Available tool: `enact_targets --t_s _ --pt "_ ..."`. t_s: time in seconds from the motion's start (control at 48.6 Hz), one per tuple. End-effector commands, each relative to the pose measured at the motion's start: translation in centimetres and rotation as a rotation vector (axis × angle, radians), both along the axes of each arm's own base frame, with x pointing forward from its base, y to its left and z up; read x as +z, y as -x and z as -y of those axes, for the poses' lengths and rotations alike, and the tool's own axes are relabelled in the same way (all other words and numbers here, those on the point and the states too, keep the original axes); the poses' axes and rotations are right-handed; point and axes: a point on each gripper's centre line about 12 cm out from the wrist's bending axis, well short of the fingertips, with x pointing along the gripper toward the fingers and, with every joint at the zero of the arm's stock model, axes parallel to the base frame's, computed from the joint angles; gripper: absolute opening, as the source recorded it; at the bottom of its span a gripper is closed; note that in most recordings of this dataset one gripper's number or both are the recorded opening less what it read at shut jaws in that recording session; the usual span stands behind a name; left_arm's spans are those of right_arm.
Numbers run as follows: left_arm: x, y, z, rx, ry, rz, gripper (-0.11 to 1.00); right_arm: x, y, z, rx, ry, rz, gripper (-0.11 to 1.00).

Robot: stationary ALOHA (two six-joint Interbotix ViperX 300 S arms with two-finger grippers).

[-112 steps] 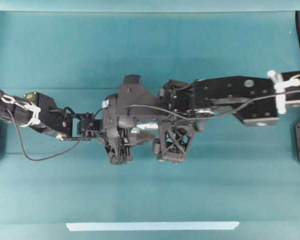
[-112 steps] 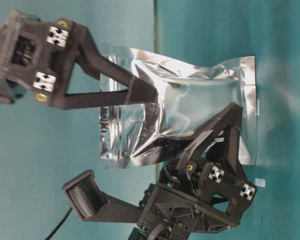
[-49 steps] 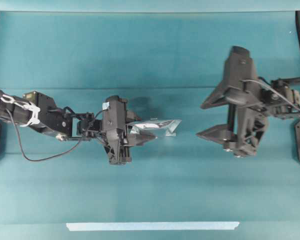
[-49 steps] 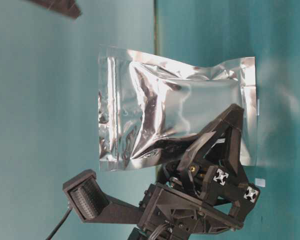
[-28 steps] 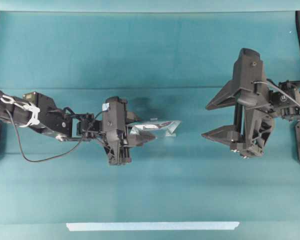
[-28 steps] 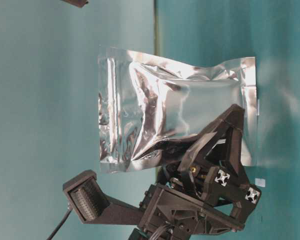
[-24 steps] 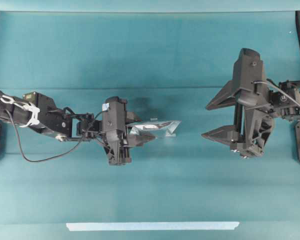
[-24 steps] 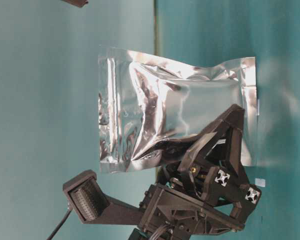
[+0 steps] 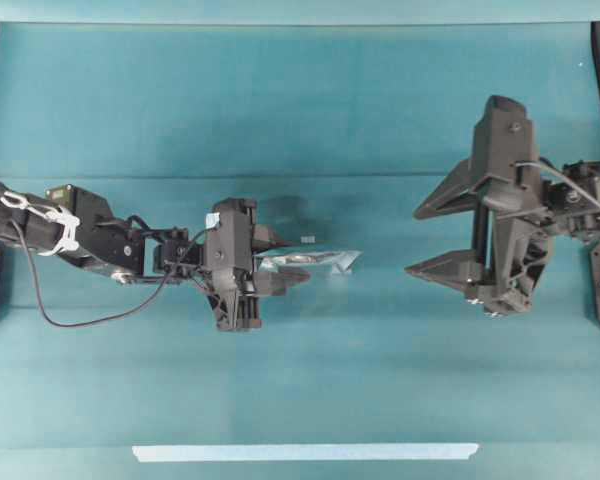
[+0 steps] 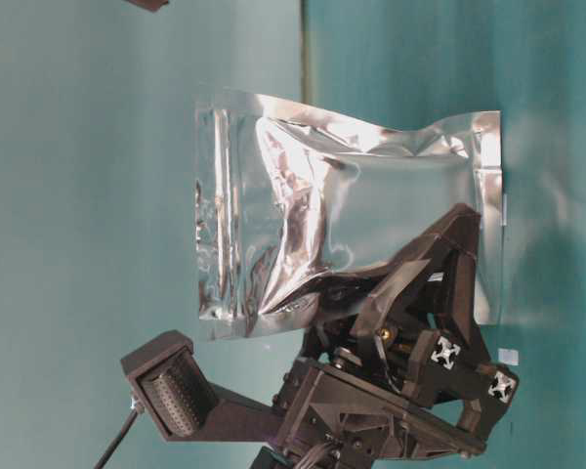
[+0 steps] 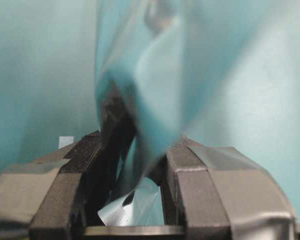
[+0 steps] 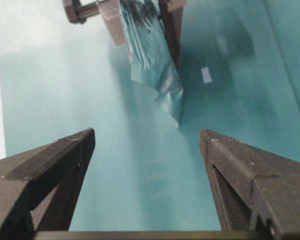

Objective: Hand over the silver zip bag and make it stand upright.
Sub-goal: 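Hold the bag upright with the left gripper while the right stays back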

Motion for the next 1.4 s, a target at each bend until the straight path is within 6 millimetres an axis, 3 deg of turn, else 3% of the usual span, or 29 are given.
enact_targets --t_s 0.0,1.379 --pt "0.82 -0.36 0.18 -0.005 -0.002 0.026 0.28 0.91 0.13 0.01 -0.007 -0.006 0.04 0.89" --pt "0.8 -0.36 0.49 -0.011 0.002 0.025 0.28 0.64 0.39 -0.03 -0.01 -0.015 0.057 0.89"
